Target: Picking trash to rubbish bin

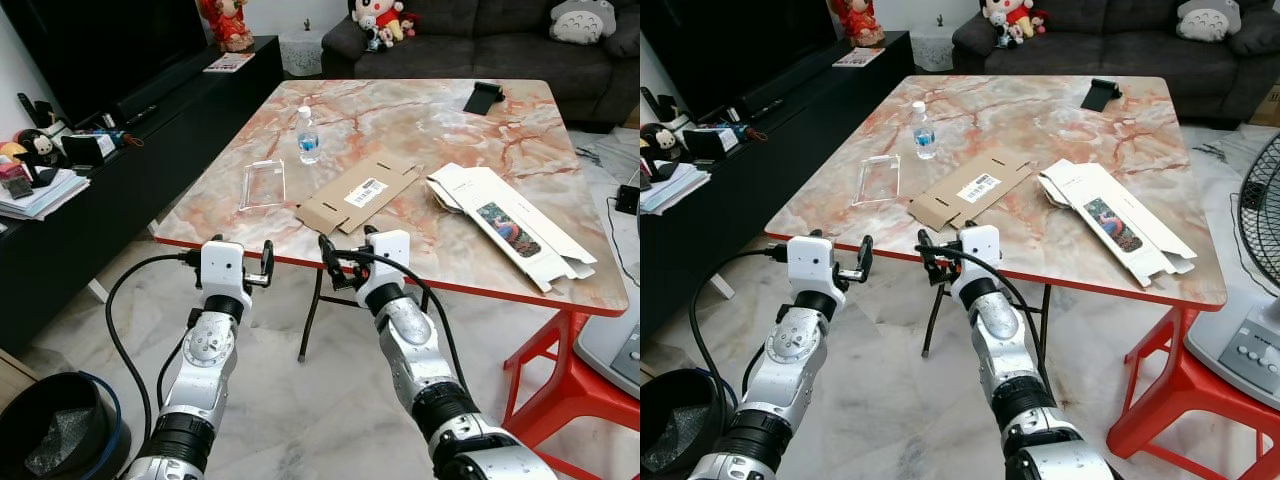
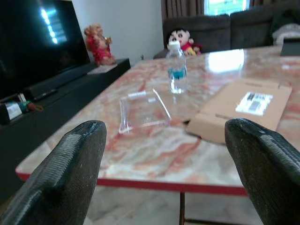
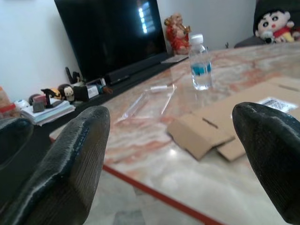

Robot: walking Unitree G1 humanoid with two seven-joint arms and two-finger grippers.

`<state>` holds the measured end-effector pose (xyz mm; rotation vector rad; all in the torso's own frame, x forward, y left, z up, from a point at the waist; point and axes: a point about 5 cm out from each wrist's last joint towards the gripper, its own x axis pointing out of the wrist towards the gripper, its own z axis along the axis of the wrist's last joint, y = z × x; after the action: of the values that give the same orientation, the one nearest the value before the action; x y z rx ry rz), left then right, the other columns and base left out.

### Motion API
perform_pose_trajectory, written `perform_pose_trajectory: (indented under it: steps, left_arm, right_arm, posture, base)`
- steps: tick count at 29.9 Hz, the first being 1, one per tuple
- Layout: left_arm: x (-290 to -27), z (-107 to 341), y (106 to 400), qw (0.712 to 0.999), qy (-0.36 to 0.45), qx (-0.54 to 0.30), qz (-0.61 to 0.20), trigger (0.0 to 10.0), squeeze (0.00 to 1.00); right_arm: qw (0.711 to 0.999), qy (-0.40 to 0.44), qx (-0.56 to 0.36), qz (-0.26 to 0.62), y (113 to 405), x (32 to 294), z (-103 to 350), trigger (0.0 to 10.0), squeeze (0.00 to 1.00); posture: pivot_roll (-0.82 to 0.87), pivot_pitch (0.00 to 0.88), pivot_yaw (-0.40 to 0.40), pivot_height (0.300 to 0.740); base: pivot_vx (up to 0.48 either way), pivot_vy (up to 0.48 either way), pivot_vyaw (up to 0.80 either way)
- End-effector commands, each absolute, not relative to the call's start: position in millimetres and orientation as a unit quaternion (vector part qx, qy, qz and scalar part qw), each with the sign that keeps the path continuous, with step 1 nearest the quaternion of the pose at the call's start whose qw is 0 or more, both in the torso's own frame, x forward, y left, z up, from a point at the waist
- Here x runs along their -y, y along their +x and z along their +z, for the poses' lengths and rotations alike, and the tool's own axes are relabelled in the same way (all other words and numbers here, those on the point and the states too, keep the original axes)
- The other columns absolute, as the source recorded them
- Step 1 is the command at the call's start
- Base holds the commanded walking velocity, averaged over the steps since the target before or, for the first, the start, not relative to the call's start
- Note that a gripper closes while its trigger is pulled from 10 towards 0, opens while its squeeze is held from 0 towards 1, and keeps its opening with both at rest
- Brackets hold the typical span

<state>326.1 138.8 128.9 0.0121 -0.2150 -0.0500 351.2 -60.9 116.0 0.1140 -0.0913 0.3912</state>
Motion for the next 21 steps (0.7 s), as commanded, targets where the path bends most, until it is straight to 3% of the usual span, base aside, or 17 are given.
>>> perform_pose_trajectory:
  steps: [1,11,21]
  left_arm:
    - [-148,136,329,0.993,-0.009,0.116,-0.012,10.0,0.00]
    - [-143,138,342,0.994,-0.001,0.107,-0.023,10.0,0.00]
    - [-144,142,342,0.993,-0.015,0.115,-0.015,10.0,0.00]
  right_arm:
    - [0.975,0.061,0.053,0.206,354,50,125,10.0,0.00]
    - [0.975,0.047,0.062,0.209,360,60,132,10.0,0.00]
    - [0.970,0.038,0.082,0.225,358,56,137,10.0,0.00]
  posture:
    - [0.14,0.000,0.095,0.740]
    - [0.14,0.000,0.037,0.740]
    - [0.14,0.000,0.039,0.740]
  base:
    - [0.000,0.000,0.00]
    - [0.000,0.000,0.00]
    - [0.316,0.000,0.00]
